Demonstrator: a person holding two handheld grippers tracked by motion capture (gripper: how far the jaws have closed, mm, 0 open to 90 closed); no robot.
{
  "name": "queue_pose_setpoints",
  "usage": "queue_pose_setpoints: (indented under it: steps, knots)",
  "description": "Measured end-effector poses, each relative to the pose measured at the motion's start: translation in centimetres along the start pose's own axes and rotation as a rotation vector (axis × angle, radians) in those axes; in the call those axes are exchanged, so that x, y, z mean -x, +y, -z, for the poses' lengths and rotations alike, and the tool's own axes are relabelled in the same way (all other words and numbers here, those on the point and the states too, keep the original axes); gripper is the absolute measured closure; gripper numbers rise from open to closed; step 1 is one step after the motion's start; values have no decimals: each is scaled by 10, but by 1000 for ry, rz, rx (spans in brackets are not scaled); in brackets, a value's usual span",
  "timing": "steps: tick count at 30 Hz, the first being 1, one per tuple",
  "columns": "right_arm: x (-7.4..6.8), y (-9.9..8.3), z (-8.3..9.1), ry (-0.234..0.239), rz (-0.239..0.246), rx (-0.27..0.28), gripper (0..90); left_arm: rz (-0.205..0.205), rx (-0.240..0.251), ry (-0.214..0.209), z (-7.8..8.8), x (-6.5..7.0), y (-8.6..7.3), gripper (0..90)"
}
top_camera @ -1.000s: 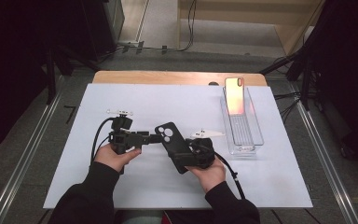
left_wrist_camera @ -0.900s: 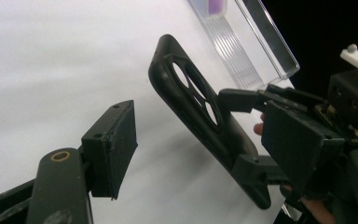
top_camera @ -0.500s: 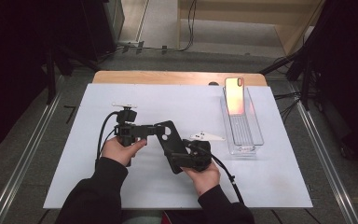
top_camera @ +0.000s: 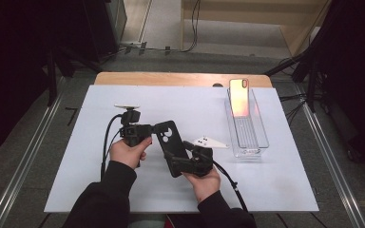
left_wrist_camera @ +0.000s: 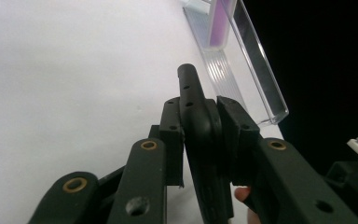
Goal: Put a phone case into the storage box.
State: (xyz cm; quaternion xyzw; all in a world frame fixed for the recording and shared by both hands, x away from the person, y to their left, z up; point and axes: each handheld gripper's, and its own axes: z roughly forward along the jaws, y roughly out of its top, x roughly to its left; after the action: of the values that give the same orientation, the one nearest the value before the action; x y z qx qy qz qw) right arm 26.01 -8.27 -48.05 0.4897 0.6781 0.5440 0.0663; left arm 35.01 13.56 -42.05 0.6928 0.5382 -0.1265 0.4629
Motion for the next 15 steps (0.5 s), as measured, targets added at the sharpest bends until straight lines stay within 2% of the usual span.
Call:
queue_pose_setpoints:
  steps: [3,5,11,13,15]
  knots:
    - [1,-1,-2,4,8,-6,130,24,7,-40,0,0,0,760]
    - [1,-1,-4,9,2,-5,128,23,12,-51,1,0,0,770]
    - [2,1,-4,17,27,3,118,48,12,-82,3,-2,0,776]
    - [2,3,-3,13,57,4,114,56,16,-93,5,-1,1,777]
    - [3,6,-3,33,74,-2,110,49,20,-97,7,1,1,778]
